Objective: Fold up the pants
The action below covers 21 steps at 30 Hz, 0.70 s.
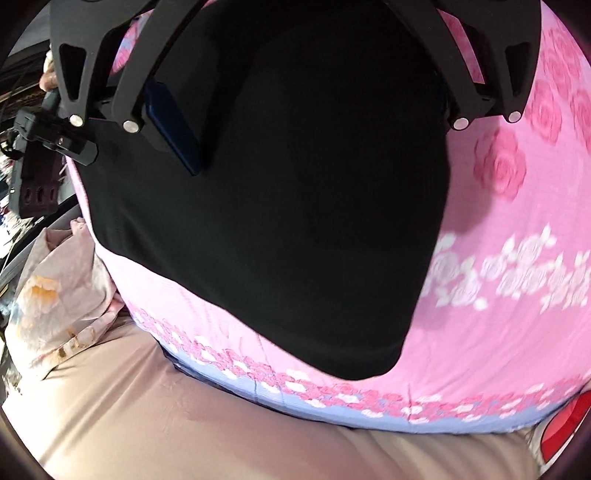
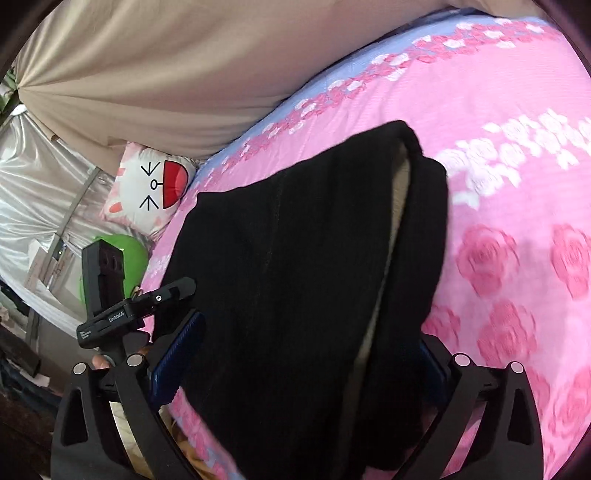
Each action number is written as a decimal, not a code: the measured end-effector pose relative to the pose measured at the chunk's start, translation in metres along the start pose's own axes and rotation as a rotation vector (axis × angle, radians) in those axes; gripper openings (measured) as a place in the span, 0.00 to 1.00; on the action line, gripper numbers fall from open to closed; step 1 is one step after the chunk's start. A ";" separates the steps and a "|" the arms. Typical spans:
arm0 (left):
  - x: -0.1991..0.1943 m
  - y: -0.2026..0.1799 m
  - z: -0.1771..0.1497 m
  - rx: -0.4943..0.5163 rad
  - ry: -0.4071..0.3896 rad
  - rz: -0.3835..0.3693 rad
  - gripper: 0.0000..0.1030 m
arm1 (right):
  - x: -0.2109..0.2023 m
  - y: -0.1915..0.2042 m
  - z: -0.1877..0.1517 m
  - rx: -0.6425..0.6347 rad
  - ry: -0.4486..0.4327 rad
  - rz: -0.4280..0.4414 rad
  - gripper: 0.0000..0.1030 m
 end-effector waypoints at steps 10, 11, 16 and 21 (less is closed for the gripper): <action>-0.026 0.000 0.005 -0.054 -0.011 0.076 0.37 | -0.022 0.010 -0.005 0.005 -0.053 -0.073 0.40; -0.031 -0.002 0.005 -0.052 -0.012 0.077 0.35 | -0.027 0.016 -0.002 -0.005 -0.060 -0.073 0.39; -0.059 -0.007 -0.015 -0.051 0.052 0.000 0.31 | -0.061 0.036 -0.012 -0.011 -0.064 -0.045 0.39; -0.034 0.022 -0.041 -0.134 0.122 -0.029 0.70 | -0.051 0.003 -0.049 0.061 0.028 -0.131 0.59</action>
Point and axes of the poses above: each gripper's, at about its wrist camera, not at the fingertips, and x roughly the way its jaws point, y to its left, z to its top, the point moved 3 cm from there along x, roughly the way its jaws point, and after that the axes turned 6 degrees about -x, right-handed, at the moved point
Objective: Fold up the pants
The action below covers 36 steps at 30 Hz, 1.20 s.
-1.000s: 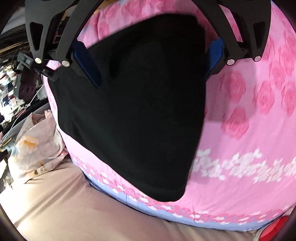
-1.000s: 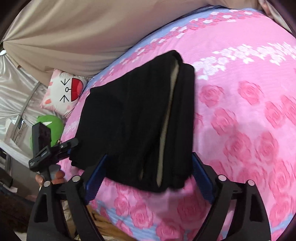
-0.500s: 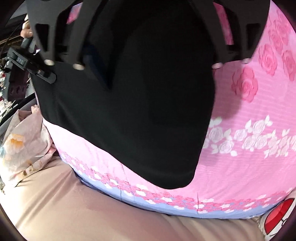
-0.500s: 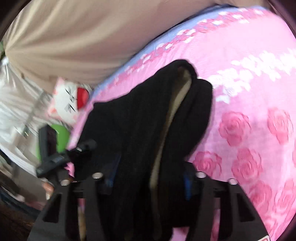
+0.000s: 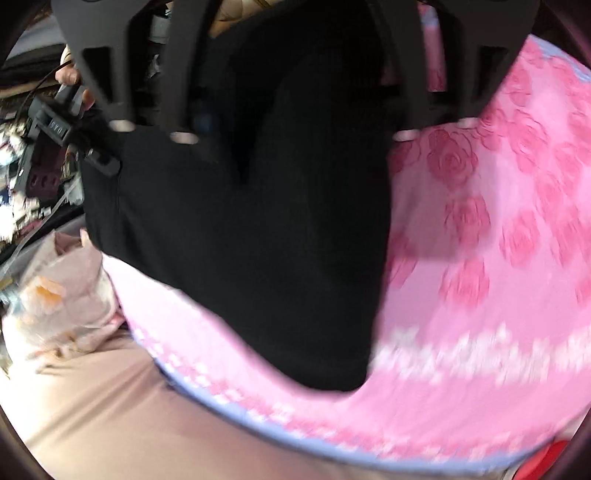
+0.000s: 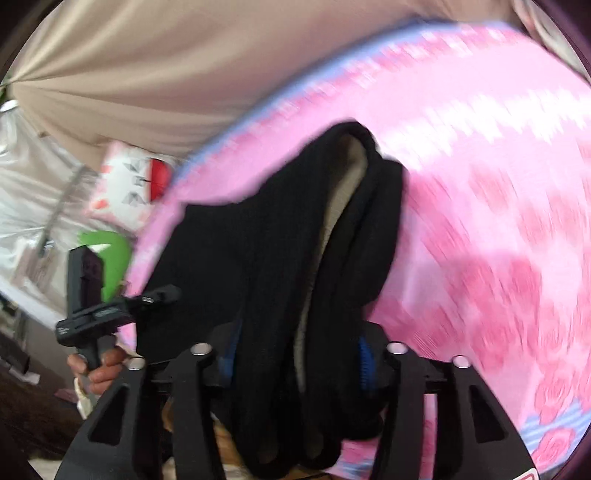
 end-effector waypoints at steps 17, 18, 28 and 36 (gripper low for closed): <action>-0.052 -0.079 0.013 0.173 -0.249 0.076 0.26 | -0.043 0.058 0.022 -0.132 -0.215 0.025 0.38; -0.063 -0.088 0.012 0.197 -0.278 0.076 0.26 | -0.054 0.067 0.026 -0.154 -0.241 0.017 0.38; -0.187 -0.151 0.030 0.368 -0.612 0.024 0.26 | -0.154 0.139 0.077 -0.359 -0.515 0.025 0.38; -0.240 -0.189 0.083 0.439 -0.838 0.040 0.28 | -0.182 0.173 0.150 -0.450 -0.666 0.065 0.38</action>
Point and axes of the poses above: each gripper's, at about its wrist camera, not at the fingertips, and x roughly the way its jaws point, y to its left, z to its top, the point moved 3 cm from there along x, roughly the way its jaws point, and after that the axes turned 6 degrees about -x, right-handed, at the moved point
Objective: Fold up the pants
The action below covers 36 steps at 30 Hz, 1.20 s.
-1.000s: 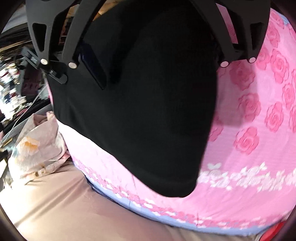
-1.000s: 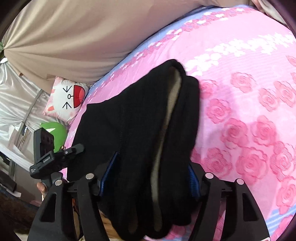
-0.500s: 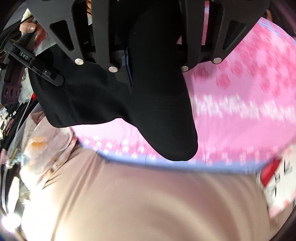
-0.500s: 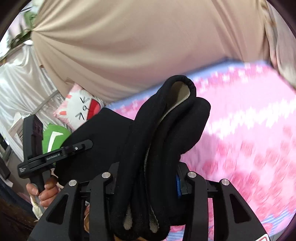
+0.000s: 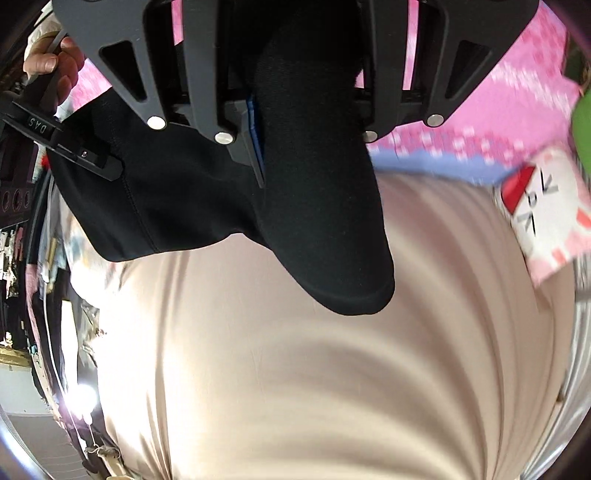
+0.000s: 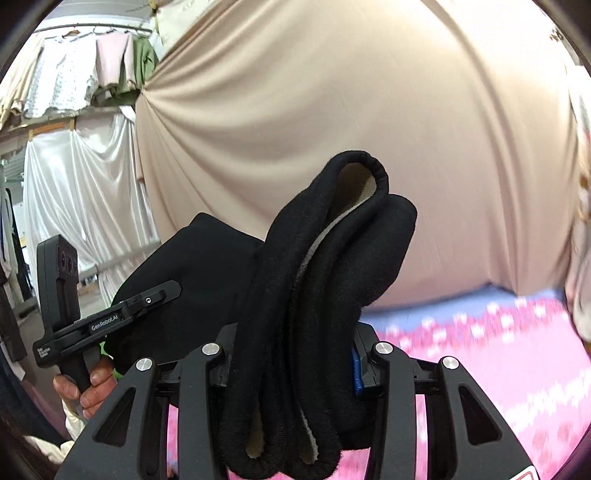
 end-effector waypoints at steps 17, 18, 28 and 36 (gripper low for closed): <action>0.326 0.097 -0.072 -0.114 0.257 0.086 0.32 | 0.262 -0.191 -0.076 0.237 0.189 -0.082 0.41; 0.358 0.112 -0.104 -0.145 0.342 0.108 0.32 | 0.280 -0.206 -0.098 0.268 0.238 -0.094 0.41; 0.353 0.155 -0.135 -0.120 0.380 0.208 0.51 | 0.280 -0.249 -0.137 0.281 0.315 -0.217 0.27; 0.426 0.111 -0.158 -0.019 0.483 0.242 0.81 | 0.388 -0.228 -0.186 0.076 0.552 -0.278 0.00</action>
Point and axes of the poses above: each gripper's, at about its wrist camera, not at the fingertips, and x roughly the way its jaws point, y to its left, z to its top, the point moved 3 cm from there along x, roughly the way its jaws point, and after that the axes turned 6 degrees about -x, right-handed, at the moved point
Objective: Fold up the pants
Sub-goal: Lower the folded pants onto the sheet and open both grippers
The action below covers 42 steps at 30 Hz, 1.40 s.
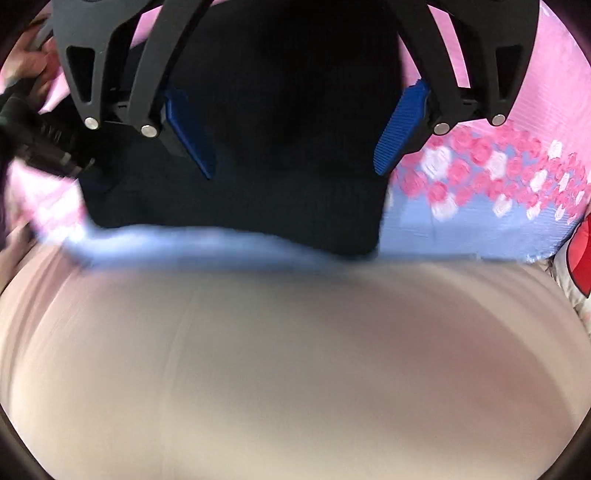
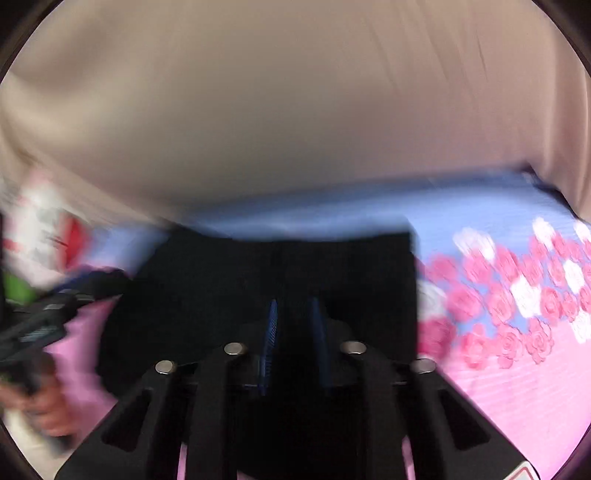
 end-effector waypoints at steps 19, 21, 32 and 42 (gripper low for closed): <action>-0.017 0.043 -0.067 -0.038 0.114 0.017 0.83 | -0.055 0.023 -0.066 0.033 0.021 0.015 0.00; -0.021 0.049 -0.073 -0.082 0.132 -0.035 0.83 | -0.070 0.016 -0.063 0.076 0.013 0.048 0.04; 0.001 0.071 -0.061 -0.300 0.203 -0.258 0.71 | -0.038 -0.035 -0.071 0.287 0.080 0.179 0.48; -0.046 0.071 -0.078 -0.204 0.210 -0.193 0.39 | -0.080 -0.021 -0.097 0.230 0.080 0.174 0.41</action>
Point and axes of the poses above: each gripper's, at about its wrist camera, not at the fingertips, and x roughly the way its jaws point, y to its left, z to its top, the point moved 3 cm from there along x, roughly the way its jaws point, and after that the axes turned 6 degrees about -x, right-handed, at the moved point
